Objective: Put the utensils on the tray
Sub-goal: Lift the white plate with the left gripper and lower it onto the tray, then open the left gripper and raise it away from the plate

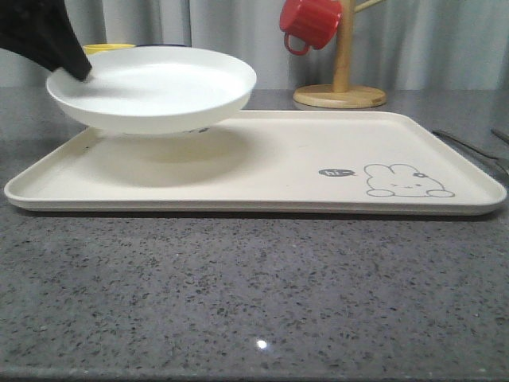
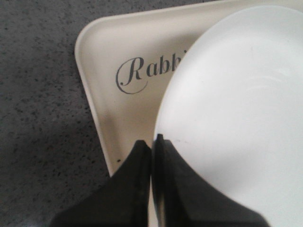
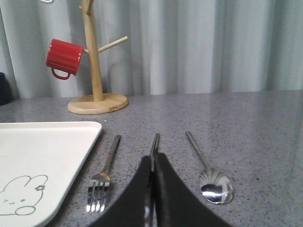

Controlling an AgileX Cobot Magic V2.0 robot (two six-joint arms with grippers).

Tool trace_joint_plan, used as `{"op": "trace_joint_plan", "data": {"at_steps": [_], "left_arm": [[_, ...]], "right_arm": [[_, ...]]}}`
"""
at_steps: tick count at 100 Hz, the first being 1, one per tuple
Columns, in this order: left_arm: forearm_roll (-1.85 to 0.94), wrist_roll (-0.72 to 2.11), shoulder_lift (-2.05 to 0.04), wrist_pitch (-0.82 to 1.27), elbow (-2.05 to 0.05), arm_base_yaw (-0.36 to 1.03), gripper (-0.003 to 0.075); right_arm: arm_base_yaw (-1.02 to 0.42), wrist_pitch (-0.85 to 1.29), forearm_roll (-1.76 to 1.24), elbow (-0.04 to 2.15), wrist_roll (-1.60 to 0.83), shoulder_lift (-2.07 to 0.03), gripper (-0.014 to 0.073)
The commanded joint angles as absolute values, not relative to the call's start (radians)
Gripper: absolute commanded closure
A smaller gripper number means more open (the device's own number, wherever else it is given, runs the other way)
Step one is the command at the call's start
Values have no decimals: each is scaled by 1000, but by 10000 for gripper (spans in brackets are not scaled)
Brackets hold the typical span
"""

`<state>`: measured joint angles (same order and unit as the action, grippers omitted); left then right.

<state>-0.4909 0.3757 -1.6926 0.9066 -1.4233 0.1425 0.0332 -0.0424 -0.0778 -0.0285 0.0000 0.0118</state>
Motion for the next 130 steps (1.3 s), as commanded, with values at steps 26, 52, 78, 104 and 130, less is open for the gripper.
{"op": "trace_joint_plan", "data": {"at_steps": [26, 52, 78, 104, 130], "left_arm": [[-552, 372, -1764, 854, -1461, 169, 738], [-554, 374, -1782, 858, -1461, 169, 607], [-560, 378, -1761, 824, -1461, 169, 381], [-551, 398, -1598, 643, -1405, 169, 381], [-518, 430, -1301, 352, -1121, 169, 381]], "right_arm": [[29, -125, -68, -9, -10, 28, 630], [29, -125, -68, -9, -10, 28, 630], [29, -125, -68, -9, -10, 28, 630], [29, -125, -68, -9, -10, 28, 630], [29, -125, -68, -9, -10, 28, 630]]}}
